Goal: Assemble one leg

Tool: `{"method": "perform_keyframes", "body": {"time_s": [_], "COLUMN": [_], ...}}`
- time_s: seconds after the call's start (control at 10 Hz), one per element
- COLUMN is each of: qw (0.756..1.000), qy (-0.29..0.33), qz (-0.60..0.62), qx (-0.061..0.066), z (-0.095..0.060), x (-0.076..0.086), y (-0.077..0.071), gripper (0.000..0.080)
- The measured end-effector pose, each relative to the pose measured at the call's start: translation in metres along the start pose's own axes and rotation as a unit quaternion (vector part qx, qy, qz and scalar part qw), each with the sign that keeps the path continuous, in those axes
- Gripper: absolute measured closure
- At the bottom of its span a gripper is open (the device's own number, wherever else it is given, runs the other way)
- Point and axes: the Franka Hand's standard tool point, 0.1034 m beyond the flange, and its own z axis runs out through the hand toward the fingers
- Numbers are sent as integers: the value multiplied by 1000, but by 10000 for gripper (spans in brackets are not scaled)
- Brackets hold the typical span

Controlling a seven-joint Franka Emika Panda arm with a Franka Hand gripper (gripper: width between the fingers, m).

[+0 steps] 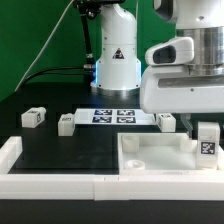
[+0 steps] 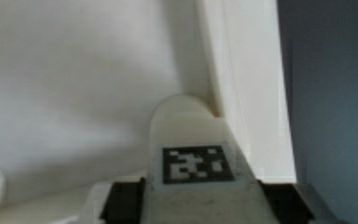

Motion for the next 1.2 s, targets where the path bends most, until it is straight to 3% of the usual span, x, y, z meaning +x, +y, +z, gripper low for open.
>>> {"method": "perform_keyframes", "body": {"time_s": [0.2, 0.4, 0.7, 0.8, 1.0, 1.1, 1.2], "qw": [988, 957, 914, 915, 923, 937, 962], "qy": [-6, -9, -12, -13, -14, -13, -12], "qz": [151, 291, 406, 404, 385, 350, 271], "qx": [9, 10, 13, 13, 15, 15, 15], "z": [0, 1, 2, 2, 2, 2, 2], "x": [1, -1, -2, -3, -4, -4, -3], "y": [0, -2, -4, -5, -6, -7, -6], "gripper": [509, 509, 509, 509, 267, 267, 174]}}
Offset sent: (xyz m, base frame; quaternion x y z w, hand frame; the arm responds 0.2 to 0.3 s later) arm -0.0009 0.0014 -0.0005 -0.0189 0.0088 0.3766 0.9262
